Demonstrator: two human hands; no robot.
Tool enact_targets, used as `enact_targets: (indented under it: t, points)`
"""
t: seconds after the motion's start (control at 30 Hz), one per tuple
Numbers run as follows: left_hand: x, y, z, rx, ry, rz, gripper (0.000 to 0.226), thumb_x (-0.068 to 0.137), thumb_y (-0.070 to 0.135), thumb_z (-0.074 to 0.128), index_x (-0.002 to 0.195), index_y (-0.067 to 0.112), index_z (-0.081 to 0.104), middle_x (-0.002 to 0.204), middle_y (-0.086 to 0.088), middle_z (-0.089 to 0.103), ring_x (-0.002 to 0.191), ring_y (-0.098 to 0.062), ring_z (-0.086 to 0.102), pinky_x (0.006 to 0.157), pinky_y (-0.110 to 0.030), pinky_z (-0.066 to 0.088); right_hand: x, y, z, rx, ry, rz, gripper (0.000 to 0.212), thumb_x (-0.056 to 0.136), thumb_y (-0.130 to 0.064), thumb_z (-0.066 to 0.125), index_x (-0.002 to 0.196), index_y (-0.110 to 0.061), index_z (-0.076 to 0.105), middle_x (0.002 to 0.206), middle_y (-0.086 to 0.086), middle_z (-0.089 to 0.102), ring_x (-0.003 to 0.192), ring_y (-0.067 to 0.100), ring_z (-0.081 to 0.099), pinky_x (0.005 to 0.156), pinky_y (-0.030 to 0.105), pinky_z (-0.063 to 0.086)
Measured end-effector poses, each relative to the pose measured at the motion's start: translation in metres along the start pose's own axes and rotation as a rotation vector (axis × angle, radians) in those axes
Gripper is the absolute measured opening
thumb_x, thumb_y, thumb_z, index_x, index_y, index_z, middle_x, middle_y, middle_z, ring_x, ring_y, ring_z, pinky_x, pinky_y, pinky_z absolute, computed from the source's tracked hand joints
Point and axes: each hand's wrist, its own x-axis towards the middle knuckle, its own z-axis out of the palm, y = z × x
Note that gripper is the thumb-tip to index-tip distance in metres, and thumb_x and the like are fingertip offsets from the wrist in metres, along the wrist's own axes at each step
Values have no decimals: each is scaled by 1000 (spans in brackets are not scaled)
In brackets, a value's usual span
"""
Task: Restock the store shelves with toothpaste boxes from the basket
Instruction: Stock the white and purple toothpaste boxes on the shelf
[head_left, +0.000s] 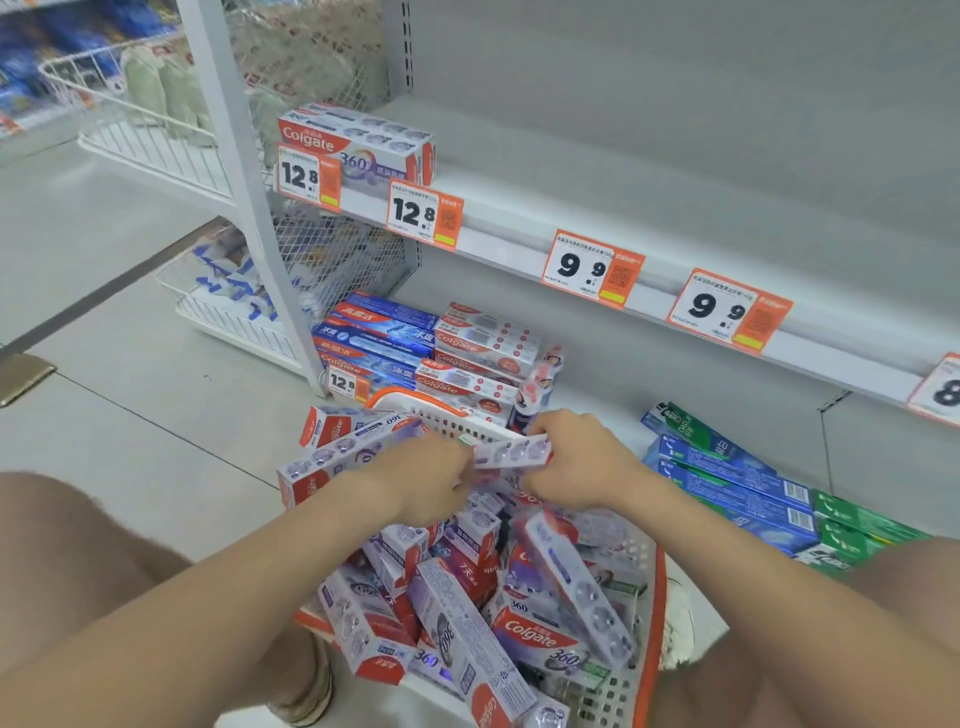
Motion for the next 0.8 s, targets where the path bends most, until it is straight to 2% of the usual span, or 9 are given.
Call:
enact_targets:
  t: [0.07,0.1,0.17,0.23,0.3,0.4,0.5,0.63,0.8]
  points:
    - [0,8,12,70,-6,37,24,96,26,48,85,16,67,90,-6,71,83,-28,68,92,-53,57,2,1,-11,65,14,61,28,75,-31,77,93,-18,60,84,6,71,75,24,71,58,39,59]
    - [-1,17,15,95,-17,60,21,97,25,50,91,15,67,95,-8,70,86,-30,67,87,-49,58,2,1,-18,119,30,90,34,75,-32,80,97,-16,60,85,9,74,73,26,73,62,45,63]
    - [0,31,23,105,-5,169,24,102,31,55,120,18,63,119,-8,65,105,-32,63,87,-45,55,0,3,-32,273,85,142,43,73,-31,86,102,-14,59,84,12,76,68,30,76,62,51,64]
    - [1,45,33,92,16,313,44,100,40,61,139,21,54,131,-5,59,117,-29,58,93,-45,52,-4,4,-45,441,128,185,46,78,-28,87,108,-16,54,86,10,77,62,31,76,57,44,64]
    - [3,58,46,81,-29,405,55,98,45,64,146,23,49,135,-4,56,119,-28,56,96,-45,50,-9,5,-54,536,171,204,41,87,-33,81,109,-17,50,91,9,77,60,30,76,52,37,61]
    - [5,75,66,194,-215,380,62,97,42,67,152,24,43,142,-7,50,124,-35,53,103,-52,45,-14,7,-60,605,231,211,44,93,-53,71,112,-19,51,95,8,73,60,27,76,50,32,57]
    - [5,78,79,263,-253,339,64,98,35,69,153,23,39,143,-10,45,122,-41,54,109,-57,39,-17,9,-63,659,286,195,44,94,-61,64,110,-20,57,94,6,72,59,26,75,52,33,54]
    - [6,72,79,81,-190,299,61,94,26,73,149,20,45,135,-7,45,119,-31,54,96,-43,47,-20,8,-67,714,321,170,38,92,-59,68,103,-23,62,91,1,78,56,22,72,53,33,52]
    - [-2,71,77,-32,-182,281,68,83,40,82,140,23,48,125,-4,53,114,-22,51,91,-37,49,-29,8,-75,530,419,121,28,90,-55,70,97,-31,59,77,-8,75,61,13,73,61,36,58]
